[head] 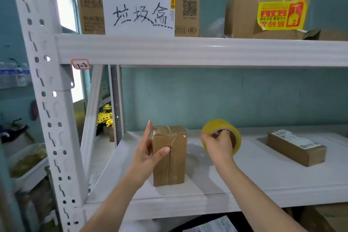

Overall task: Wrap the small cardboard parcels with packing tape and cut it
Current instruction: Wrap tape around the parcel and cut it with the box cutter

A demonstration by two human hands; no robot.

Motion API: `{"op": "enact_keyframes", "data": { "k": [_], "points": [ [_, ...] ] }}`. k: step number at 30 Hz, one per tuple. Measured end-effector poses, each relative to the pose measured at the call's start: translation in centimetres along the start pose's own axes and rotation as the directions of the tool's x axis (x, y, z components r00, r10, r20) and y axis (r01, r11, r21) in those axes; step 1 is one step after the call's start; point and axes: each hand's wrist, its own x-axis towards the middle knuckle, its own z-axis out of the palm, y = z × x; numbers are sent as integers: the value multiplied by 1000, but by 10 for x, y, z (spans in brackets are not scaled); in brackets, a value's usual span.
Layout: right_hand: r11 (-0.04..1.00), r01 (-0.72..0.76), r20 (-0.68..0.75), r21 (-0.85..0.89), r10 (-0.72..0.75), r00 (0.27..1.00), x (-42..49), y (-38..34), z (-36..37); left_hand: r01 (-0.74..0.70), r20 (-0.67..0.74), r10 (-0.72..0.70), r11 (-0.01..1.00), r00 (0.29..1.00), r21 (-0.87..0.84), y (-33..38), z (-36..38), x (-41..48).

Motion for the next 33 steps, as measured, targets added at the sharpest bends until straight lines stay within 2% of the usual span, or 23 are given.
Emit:
{"op": "enact_keyframes", "data": {
  "k": [4, 7, 8, 10, 11, 14, 17, 19, 21, 22, 24, 25, 26, 27, 28, 29, 30, 31, 32, 33],
  "points": [
    [999, 7, -4, -49, -7, 1000, -2, 4, 5, -11, 127, -13, 983, 992, 185, 13, -3, -1],
    [996, -24, 21, -92, 26, 999, -7, 4, 7, -24, 190, -62, 908, 980, 419, 33, -11, 2],
    [994, -28, 27, -103, 31, 999, -7, 5, 8, -57, 195, -56, 846, 979, 531, 41, -15, 4],
    [991, -27, 35, -129, 31, 999, -10, 6, 10, -157, 221, -35, 598, 975, 786, 58, -17, 13],
    [990, -20, 36, -138, 25, 999, -11, 5, 11, -186, 225, -26, 474, 974, 860, 69, -14, 17],
    [987, -11, 32, -160, 16, 999, -12, 4, 14, -295, 310, -21, 246, 951, 923, 97, 11, 34],
    [983, 34, 49, -181, -26, 998, -17, -1, 17, -374, 389, -238, 108, 890, 921, 99, 37, 49],
    [979, 80, 64, -187, -69, 996, -20, -4, 17, -353, 381, -347, 142, 857, 925, 94, 38, 55],
    [993, 44, 23, -108, -42, 999, -19, -11, 12, -273, 391, -361, 335, 847, 902, 89, 25, 59],
    [997, -54, -6, 53, 55, 998, -16, -18, 8, -235, 401, -344, 435, 849, 870, 87, 18, 60],
    [893, -304, 19, 333, 316, 948, -9, -29, 0, -208, 419, -284, 556, 863, 805, 83, 8, 56],
    [818, -374, 24, 438, 405, 914, -5, -34, -2, -208, 424, -250, 593, 871, 777, 82, 8, 54],
    [813, -366, -25, 453, 422, 906, -3, -36, -1, -209, 428, -213, 635, 878, 744, 81, 10, 50],
    [880, -275, -143, 386, 352, 925, -2, -35, 0, -201, 423, -175, 681, 889, 704, 80, 12, 47],
    [959, -142, -265, 244, 207, 942, 1, -33, -1, -187, 409, -134, 734, 903, 653, 80, 13, 45],
    [997, -23, -322, 76, 47, 946, 2, -33, -6, -167, 386, -102, 781, 917, 602, 79, 11, 43],
    [997, 59, -313, -49, -71, 947, 5, -31, -12, -149, 365, -84, 812, 927, 564, 78, 8, 42],
    [989, 107, -277, -101, -131, 952, 8, -30, -19, -138, 354, -77, 828, 932, 543, 76, 3, 40],
    [985, 142, -246, -99, -163, 955, 9, -30, -25, -128, 342, -71, 842, 937, 524, 74, -1, 37],
    [993, 118, -228, -32, -122, 966, 11, -34, -31, -121, 317, -49, 861, 947, 493, 71, -4, 34]
  ]
}}
